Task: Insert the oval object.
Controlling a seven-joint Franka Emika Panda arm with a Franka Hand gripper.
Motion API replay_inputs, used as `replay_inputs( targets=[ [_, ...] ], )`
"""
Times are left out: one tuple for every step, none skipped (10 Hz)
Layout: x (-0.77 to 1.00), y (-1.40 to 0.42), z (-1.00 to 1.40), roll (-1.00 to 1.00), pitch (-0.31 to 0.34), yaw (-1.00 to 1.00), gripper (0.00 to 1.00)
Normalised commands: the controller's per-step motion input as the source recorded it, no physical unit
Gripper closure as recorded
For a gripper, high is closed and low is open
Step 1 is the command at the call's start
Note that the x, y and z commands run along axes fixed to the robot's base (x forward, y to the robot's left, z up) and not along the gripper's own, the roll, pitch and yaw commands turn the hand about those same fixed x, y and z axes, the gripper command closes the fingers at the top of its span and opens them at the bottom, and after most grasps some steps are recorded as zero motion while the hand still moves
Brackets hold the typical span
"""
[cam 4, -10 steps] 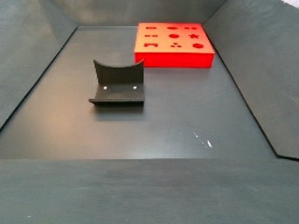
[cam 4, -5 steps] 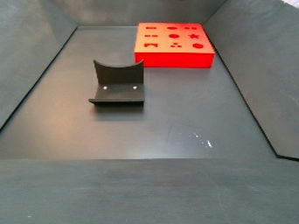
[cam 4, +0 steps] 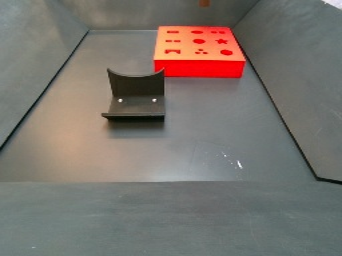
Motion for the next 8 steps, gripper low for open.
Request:
replay_inputs(
  targets=[
    [0.09, 0.00, -0.16, -0.24, -0.177, -0.85, 1.00],
    [0.05, 0.00, -0.19, -0.20, -0.166, -0.89, 1.00],
    [0.01, 0.00, -0.20, -0.07, -0.003, -1.00, 1.00],
    [0.01, 0.00, -0.23, -0.05, 0.000, -1.00, 1.00],
    [0.00, 0.00, -0.27, -0.02, 0.000, -1.00, 1.00],
    [0.00, 0.00, -0.32, 0.00, 0.000, -1.00, 1.00],
    [0.11, 0.00, -0.19, 0.00, 0.020, -0.86, 1.00],
    [-0.07, 0.00, 0.00, 0.00, -0.030, 0.00, 1.00]
  ],
)
